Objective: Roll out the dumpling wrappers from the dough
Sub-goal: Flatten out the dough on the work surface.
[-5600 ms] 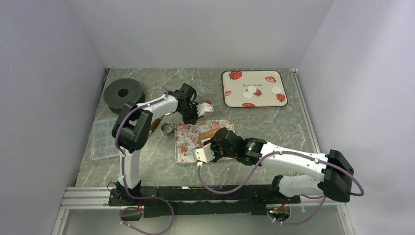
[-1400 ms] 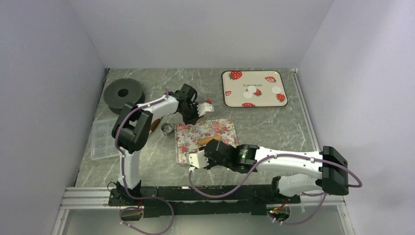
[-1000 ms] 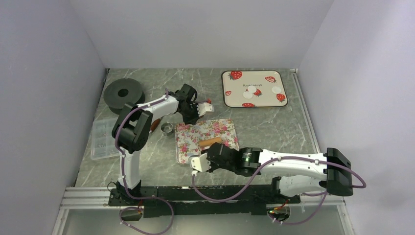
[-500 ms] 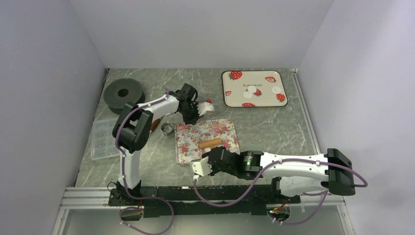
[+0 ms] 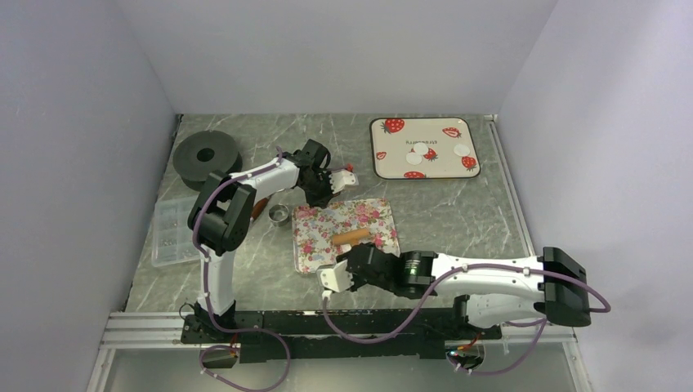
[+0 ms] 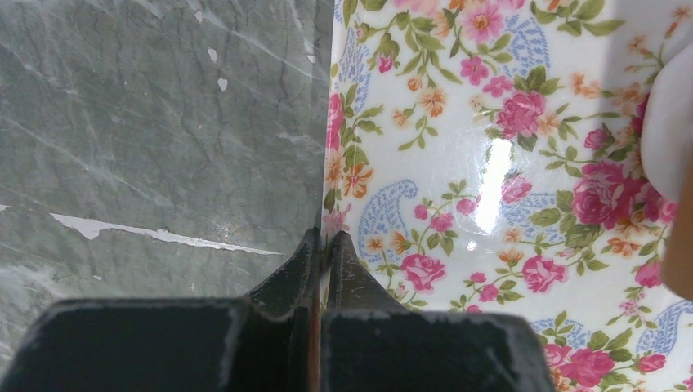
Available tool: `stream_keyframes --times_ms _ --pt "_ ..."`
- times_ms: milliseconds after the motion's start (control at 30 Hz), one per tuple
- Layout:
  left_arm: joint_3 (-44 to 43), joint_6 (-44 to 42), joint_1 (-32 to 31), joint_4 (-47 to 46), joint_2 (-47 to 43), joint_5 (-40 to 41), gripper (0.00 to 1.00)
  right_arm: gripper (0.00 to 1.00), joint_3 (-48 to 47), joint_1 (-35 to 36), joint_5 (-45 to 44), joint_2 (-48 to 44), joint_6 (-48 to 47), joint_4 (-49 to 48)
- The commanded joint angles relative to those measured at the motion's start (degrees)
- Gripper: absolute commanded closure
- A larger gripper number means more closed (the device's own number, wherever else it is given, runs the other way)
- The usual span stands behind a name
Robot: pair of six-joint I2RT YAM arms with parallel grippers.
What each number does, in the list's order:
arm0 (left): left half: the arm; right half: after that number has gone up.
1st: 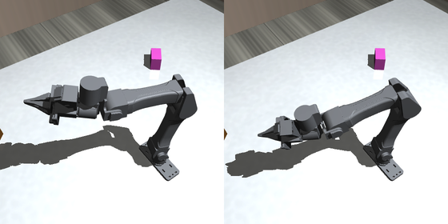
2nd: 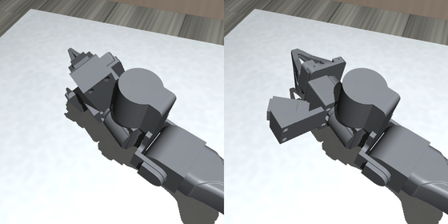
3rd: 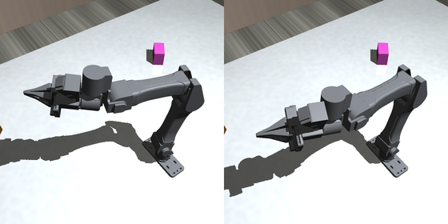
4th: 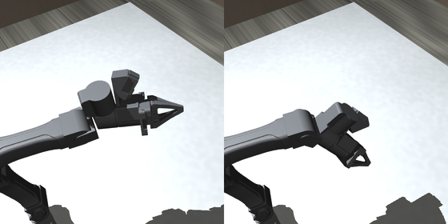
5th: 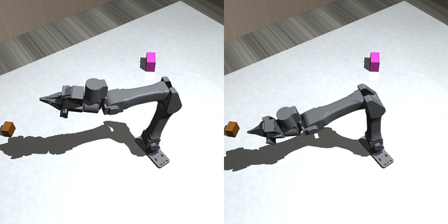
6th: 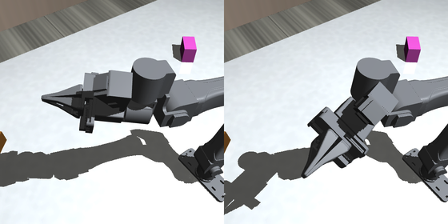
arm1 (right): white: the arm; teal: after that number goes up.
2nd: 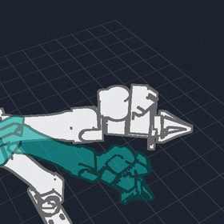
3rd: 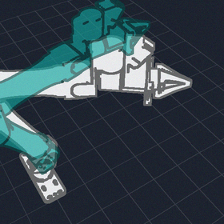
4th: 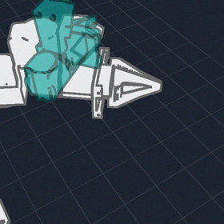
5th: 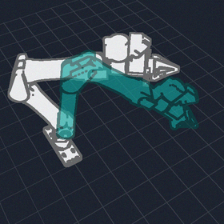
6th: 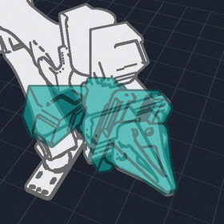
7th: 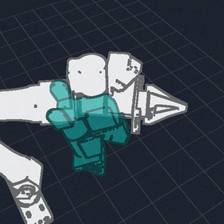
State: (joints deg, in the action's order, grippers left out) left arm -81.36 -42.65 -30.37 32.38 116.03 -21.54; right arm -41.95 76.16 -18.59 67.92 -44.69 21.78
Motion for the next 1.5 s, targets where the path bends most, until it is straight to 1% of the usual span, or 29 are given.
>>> stream_keyframes --times_ms 0,100,200,267,333,400,567,600,700,867,933,1000,1100,1200,1267,1333,1467 --pt "2.93 1.07 -0.83 3.56 5.56 3.19 1.00 1.00 1.83 -2.06 8.65 3.99 1.27 6.96" --pt "2.30 1.16 -0.83 3.85 6.23 3.26 1.00 1.00 1.03 -1.51 7.84 2.99 2.59 11.49" --pt "2.43 1.26 -0.83 3.80 6.09 3.27 1.00 1.00 1.46 1.59 6.47 -1.00 5.43 15.62" --pt "2.64 1.17 -0.82 3.66 5.84 3.26 1.00 1.00 1.55 2.77 6.13 -2.30 6.92 16.75" --pt "2.61 1.17 -0.82 3.74 5.94 3.34 1.00 1.00 1.93 2.89 6.09 -2.27 6.78 15.67" --pt "2.44 1.26 -0.83 3.98 6.13 3.39 1.00 1.00 2.80 2.74 6.36 -0.66 4.68 12.86" --pt "3.12 0.93 -0.83 3.66 5.71 3.91 1.00 1.00 3.69 -0.54 8.87 2.75 0.63 7.57" --pt "3.12 0.91 -0.83 3.66 5.75 3.96 1.00 1.00 3.61 -0.72 8.73 2.95 0.46 7.70" --pt "2.69 0.91 -0.83 3.83 6.13 4.18 1.00 1.00 2.19 -0.28 8.08 2.30 2.72 12.11" --pt "2.71 0.91 -0.83 3.74 6.27 4.14 1.00 1.00 2.99 3.20 7.33 -2.11 6.70 16.63" --pt "2.70 0.99 -0.82 3.74 6.38 4.05 1.00 1.00 3.53 3.29 7.34 -1.62 6.42 15.86" --pt "2.70 0.99 -0.82 3.79 6.46 4.13 1.00 1.00 4.45 2.73 7.25 -0.47 4.25 12.98" --pt "2.78 0.99 -0.81 3.74 6.27 4.31 1.00 1.00 4.41 -1.38 10.06 2.21 0.23 9.05" --pt "2.78 0.91 -0.83 3.74 6.09 4.55 1.00 1.00 3.93 -2.26 9.28 3.64 -0.95 9.44" --pt "2.70 0.91 -0.83 3.74 6.11 4.74 1.00 1.00 3.35 -1.51 8.71 2.54 0.90 12.14" --pt "2.58 0.82 -0.79 3.74 6.14 4.80 1.00 1.00 3.35 1.00 7.39 0.20 3.17 15.45" --pt "2.35 0.82 -0.82 4.00 6.32 4.58 1.00 1.00 3.87 3.37 7.22 -2.23 5.68 17.61"
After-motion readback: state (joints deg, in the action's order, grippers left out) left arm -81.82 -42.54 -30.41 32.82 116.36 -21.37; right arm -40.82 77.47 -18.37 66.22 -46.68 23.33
